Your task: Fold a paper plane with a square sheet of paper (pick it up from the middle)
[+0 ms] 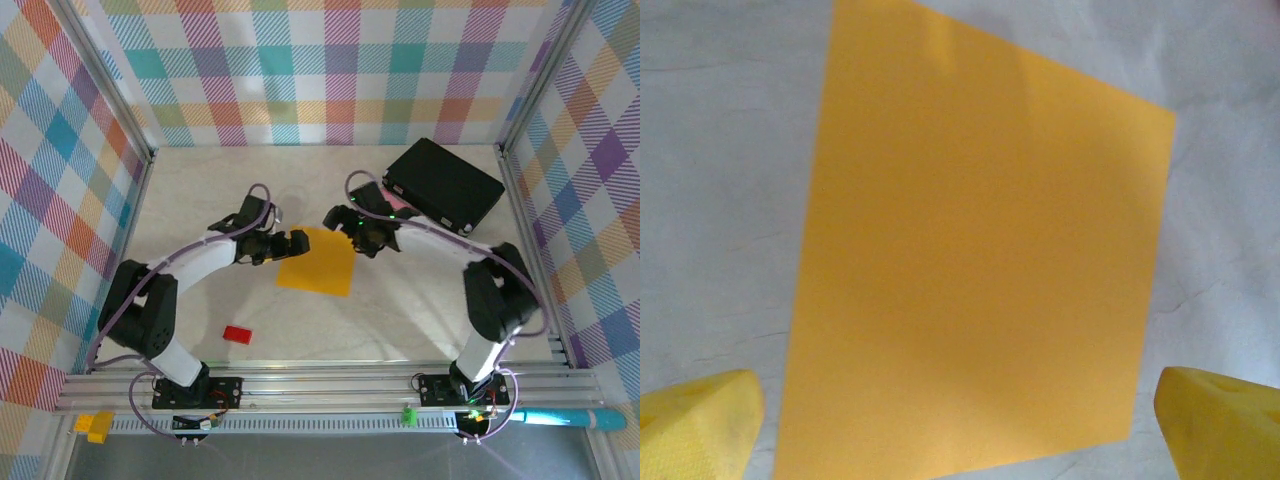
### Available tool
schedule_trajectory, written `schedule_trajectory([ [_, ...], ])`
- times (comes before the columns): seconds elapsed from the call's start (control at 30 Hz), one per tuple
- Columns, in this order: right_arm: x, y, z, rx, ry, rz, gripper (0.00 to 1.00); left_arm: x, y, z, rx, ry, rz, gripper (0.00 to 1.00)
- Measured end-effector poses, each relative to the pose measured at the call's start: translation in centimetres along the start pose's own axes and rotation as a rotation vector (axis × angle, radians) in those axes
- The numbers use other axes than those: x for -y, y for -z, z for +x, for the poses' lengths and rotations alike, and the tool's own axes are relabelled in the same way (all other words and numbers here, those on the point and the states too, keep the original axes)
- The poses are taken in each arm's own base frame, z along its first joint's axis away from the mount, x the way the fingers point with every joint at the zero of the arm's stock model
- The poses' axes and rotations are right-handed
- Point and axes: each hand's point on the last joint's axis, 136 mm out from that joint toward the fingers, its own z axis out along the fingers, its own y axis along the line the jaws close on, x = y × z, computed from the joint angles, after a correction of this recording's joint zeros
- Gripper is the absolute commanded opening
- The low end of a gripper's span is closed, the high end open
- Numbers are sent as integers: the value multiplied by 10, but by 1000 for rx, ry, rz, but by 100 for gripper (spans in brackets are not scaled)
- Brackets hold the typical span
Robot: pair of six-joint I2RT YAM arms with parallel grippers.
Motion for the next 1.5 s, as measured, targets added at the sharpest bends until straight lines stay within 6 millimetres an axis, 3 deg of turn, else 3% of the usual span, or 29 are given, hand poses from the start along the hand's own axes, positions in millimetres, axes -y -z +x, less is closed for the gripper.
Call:
schedule_trajectory([
  [0.1, 19, 22, -26, 79, 10, -5, 99, 18, -15, 1, -56, -63, -30, 100],
  [0.2, 54, 27, -40, 116, 13, 49, 99, 30, -30, 2, -98, -118, -79, 100],
  [0.33, 95, 28, -39, 113, 28, 118, 99, 39, -49, 4, -150, -185, -169, 98],
  [0.4, 104, 30, -37, 113, 39, 130, 99, 42, -56, 5, -167, -211, -207, 95],
  [0.6, 109, 36, -45, 132, 57, 126, 99, 49, -74, 10, -239, -270, -288, 85],
  [0.73, 108, 35, -44, 125, 65, 120, 99, 48, -84, 12, -275, -284, -326, 84],
  [1.5, 118, 27, -39, 89, 58, 127, 99, 31, -91, 23, -327, -272, -393, 84],
])
